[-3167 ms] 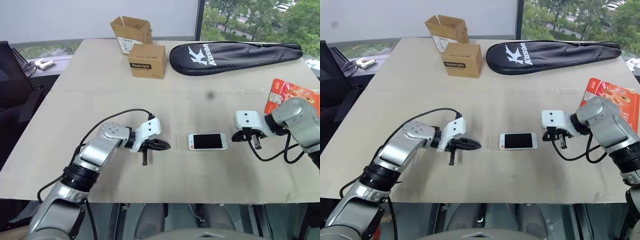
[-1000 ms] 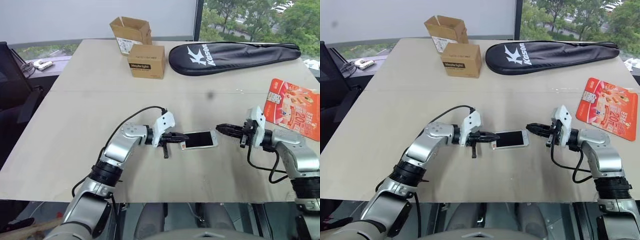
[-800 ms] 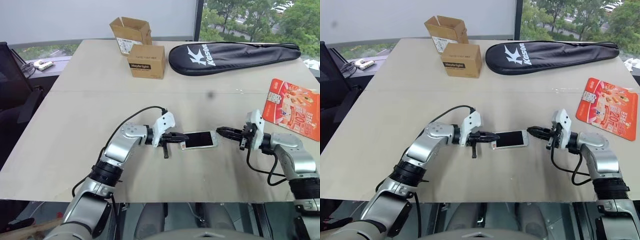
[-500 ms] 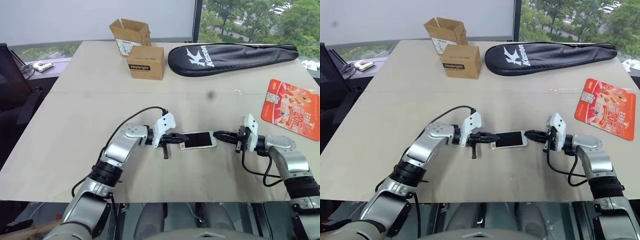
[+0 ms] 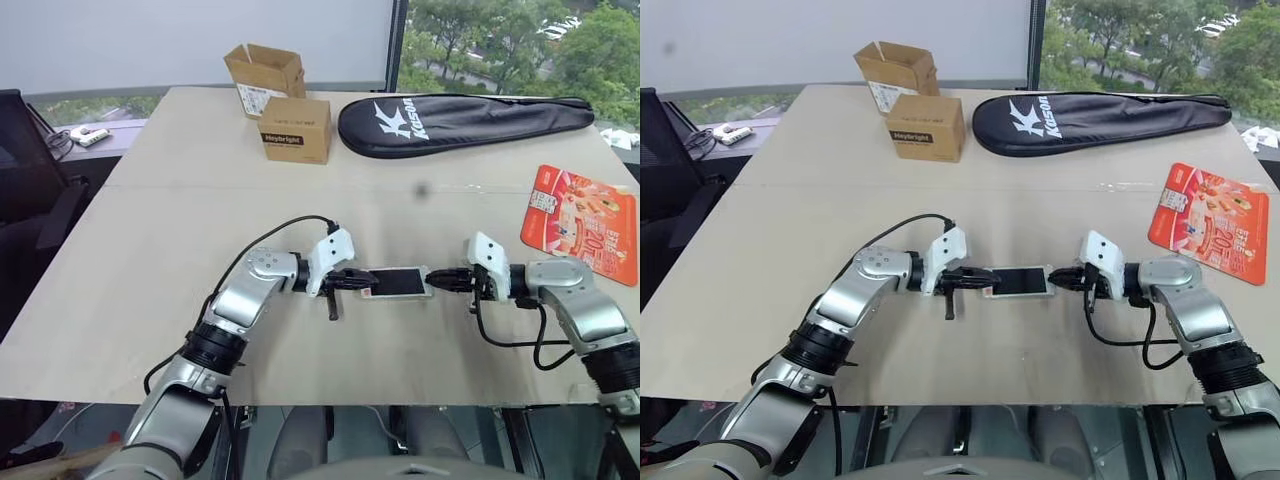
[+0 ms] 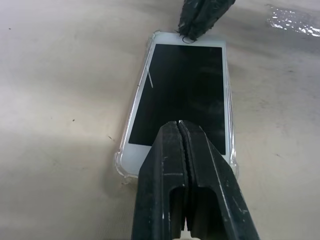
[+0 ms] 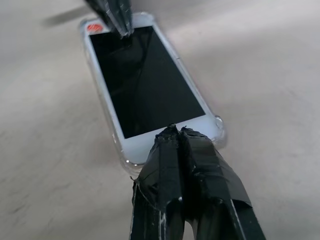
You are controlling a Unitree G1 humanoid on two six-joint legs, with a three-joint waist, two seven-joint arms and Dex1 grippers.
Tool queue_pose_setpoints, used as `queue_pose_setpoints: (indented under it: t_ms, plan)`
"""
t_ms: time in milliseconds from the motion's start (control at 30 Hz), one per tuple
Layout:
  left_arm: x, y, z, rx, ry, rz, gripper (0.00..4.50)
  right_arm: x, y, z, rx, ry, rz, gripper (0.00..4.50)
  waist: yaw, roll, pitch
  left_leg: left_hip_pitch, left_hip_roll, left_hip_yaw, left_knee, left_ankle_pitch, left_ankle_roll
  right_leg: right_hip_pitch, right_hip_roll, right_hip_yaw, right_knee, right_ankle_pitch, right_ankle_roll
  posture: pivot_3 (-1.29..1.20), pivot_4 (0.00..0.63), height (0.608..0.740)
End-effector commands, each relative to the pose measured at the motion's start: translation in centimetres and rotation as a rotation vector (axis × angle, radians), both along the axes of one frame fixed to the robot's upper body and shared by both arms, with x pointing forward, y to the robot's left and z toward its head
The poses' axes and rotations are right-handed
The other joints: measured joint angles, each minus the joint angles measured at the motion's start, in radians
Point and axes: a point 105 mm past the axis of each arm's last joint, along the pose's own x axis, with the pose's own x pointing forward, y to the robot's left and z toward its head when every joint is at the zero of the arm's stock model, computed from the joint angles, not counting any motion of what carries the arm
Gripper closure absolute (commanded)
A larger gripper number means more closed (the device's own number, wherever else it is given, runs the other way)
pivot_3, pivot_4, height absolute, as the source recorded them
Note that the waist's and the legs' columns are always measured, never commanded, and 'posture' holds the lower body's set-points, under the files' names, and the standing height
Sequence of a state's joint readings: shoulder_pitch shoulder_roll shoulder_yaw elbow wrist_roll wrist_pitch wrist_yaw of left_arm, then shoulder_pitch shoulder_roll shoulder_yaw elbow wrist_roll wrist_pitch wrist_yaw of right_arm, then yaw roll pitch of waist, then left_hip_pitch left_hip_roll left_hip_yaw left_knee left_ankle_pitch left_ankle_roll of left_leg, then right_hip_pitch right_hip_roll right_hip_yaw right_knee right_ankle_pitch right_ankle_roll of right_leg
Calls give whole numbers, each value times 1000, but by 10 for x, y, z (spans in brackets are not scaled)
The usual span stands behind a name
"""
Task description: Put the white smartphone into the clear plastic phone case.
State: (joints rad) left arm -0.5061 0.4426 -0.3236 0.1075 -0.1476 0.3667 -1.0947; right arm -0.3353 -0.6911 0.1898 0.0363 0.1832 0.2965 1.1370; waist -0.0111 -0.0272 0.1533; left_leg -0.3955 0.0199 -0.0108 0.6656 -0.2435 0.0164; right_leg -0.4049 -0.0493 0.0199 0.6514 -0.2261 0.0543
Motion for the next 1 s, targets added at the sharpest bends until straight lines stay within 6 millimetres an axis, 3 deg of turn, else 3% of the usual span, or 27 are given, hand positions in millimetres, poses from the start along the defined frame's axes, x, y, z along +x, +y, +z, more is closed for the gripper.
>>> queue_pose_setpoints:
  t_ms: [33, 367, 667, 867, 1000]
  plan:
    - [0, 2, -4, 18, 3, 3, 4500, -25, -5, -50, -135, 197, 21, 4476, 0, 0, 0, 0, 0, 0, 0, 0, 0, 1, 0, 0, -1, -1, -1, 0, 150, 740]
    - [0, 1, -5, 19, -2, 2, 4500, -38, -4, -43, -187, 156, 184, 4476, 1, 0, -1, 1, 0, -1, 0, 0, 0, 2, 0, -1, -3, -2, -4, 0, 150, 740]
    - [1, 1, -5, 22, -6, 0, 4500, -29, -4, -43, -173, 167, 100, 4476, 1, 0, -1, 2, 0, -1, 0, 0, 1, 5, 0, -2, -5, -2, -4, 0, 150, 740]
    - [2, 1, -1, -6, -22, 9, 4500, -21, 2, -25, -25, 227, 5, 4476, 1, 0, -1, 6, 1, -2, -1, 0, 1, 9, 0, -3, -6, -3, -2, 0, 150, 740]
    - [5, 2, 18, -101, -53, 28, 4500, -16, 6, 4, 173, 290, -59, 4476, 1, 1, 1, 4, 1, -2, -1, -1, 1, 8, -1, -3, -7, -2, -4, 0, 150, 740]
